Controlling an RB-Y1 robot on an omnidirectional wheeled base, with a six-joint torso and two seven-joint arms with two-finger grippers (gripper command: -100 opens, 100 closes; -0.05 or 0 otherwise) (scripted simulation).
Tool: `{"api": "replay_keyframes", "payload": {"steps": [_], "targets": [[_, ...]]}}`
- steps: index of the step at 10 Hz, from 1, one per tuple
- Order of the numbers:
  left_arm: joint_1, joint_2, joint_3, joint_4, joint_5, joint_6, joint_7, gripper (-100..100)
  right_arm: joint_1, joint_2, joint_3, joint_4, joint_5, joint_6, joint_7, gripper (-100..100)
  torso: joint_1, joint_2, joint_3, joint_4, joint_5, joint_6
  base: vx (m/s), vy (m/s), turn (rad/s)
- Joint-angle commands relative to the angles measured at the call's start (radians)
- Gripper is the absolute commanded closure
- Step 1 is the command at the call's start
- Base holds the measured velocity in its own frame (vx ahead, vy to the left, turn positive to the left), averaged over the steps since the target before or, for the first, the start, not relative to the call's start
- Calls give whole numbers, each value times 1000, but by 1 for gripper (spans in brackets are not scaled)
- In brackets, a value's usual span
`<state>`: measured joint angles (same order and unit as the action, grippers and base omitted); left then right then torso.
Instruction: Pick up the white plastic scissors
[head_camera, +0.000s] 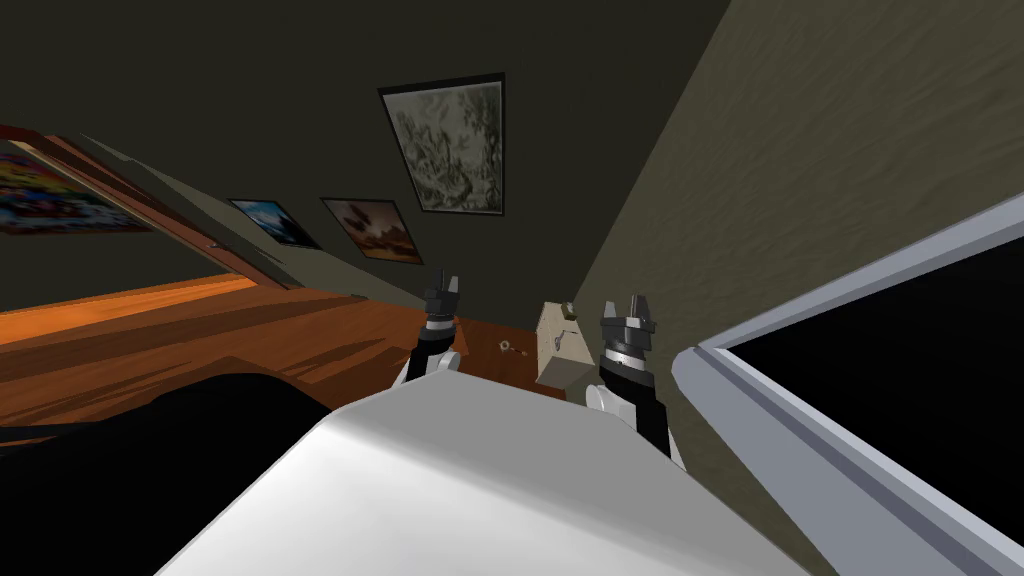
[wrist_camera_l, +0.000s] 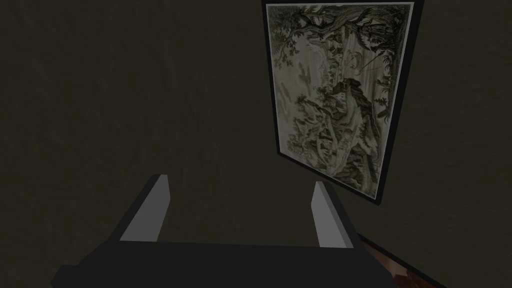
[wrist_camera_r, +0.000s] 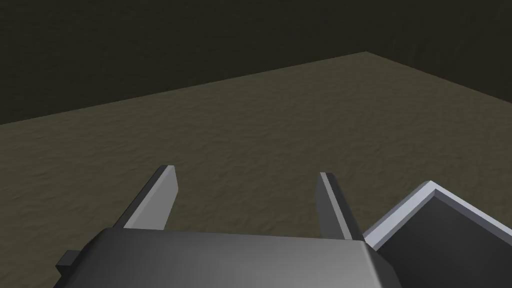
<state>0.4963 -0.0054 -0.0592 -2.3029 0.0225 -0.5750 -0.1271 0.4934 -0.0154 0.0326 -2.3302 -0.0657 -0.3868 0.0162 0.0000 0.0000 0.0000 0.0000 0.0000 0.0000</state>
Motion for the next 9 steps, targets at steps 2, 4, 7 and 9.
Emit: {"api": "replay_keyframes", "payload": {"steps": [2,4,7,9], "targets": [[0,0,0,0,0,0,0,0,12,-45,6,37,19,37,21,-100,-1,1,0,0,0,0,-17,-21,-22],[0,0,0,0,0,0,0,0,22,-84,15,86,42,82,46,-100,-2,2,1,0,-1,0,-25,-28,-7],[0,0,0,0,0,0,0,0,27,-112,24,129,60,118,65,-100,-1,1,0,0,0,0,-9,-9,4],[0,0,0,0,0,0,0,0,30,-143,36,179,78,159,87,-100,-1,0,0,0,0,0,-7,-6,19]]}}
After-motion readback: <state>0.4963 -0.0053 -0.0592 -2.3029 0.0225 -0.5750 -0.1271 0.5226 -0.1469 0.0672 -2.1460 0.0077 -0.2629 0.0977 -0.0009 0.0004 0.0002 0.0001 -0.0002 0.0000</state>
